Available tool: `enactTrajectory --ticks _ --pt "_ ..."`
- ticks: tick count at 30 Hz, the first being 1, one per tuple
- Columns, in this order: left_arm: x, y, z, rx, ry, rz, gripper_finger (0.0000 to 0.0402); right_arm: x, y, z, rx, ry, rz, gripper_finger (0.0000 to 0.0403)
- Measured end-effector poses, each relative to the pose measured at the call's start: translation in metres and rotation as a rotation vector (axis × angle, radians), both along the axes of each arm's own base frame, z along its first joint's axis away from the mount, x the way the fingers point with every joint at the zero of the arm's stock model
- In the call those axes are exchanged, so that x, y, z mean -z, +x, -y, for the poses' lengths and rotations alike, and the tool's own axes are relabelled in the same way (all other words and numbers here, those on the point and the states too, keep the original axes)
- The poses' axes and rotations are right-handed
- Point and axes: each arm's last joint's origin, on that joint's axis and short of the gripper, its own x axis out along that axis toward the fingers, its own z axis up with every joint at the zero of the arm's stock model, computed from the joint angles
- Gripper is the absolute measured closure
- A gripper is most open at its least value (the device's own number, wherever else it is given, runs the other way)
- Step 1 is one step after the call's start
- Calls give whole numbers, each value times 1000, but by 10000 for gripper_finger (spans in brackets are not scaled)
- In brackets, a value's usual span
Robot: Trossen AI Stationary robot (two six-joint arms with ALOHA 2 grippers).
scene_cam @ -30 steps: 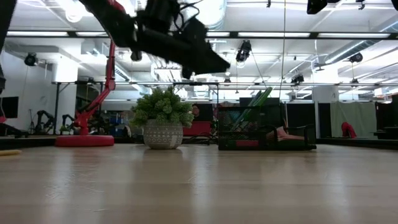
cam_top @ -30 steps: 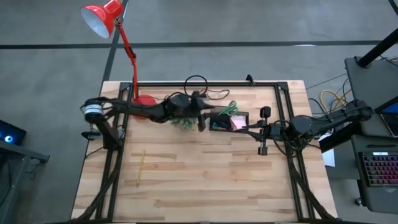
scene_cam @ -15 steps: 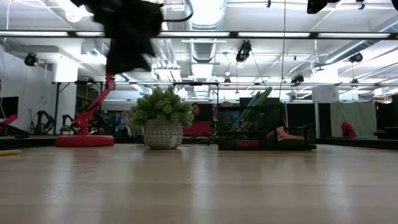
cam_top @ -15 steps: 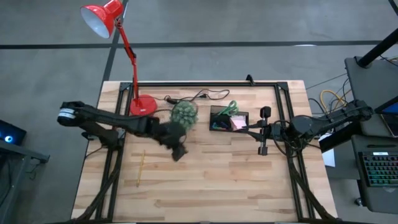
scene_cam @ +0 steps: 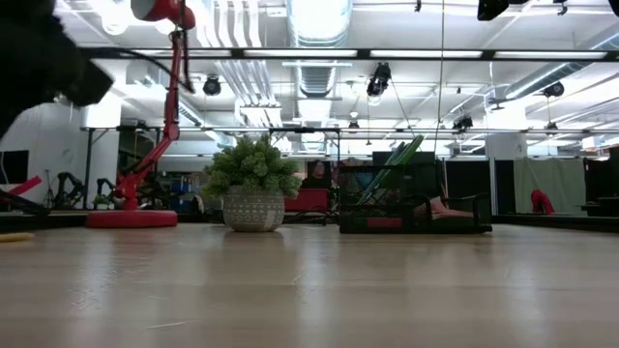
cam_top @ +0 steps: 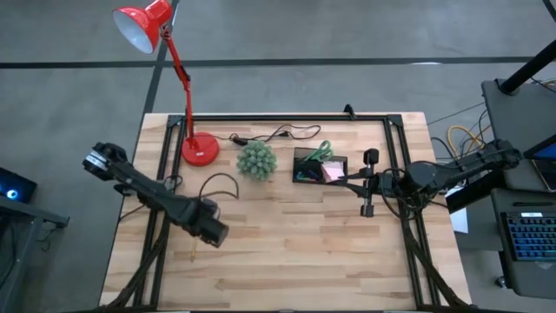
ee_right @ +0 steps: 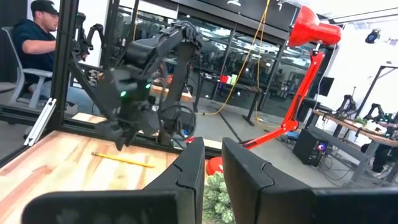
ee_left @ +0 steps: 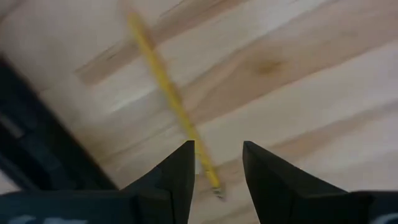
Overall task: Pick and place office supplies into organizer
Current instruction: Put the yellow pencil into the black desk organizer
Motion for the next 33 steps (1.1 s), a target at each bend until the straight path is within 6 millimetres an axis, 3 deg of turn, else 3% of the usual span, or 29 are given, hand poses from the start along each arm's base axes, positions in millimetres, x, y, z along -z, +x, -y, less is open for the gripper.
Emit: enactTrajectory --ticks 9,16,21,33 --pt "37 -9 4 -11 91 -148 281 0 0 0 0 0 0 355" --pt "55 -16 0 -13 91 -196 281 0 0 0 0 0 -1 355" --pt "58 -16 0 -13 26 -88 281 0 0 0 0 -1 -2 355" --pt "55 -25 -6 -37 31 -58 281 0 0 0 0 -1 -2 355"
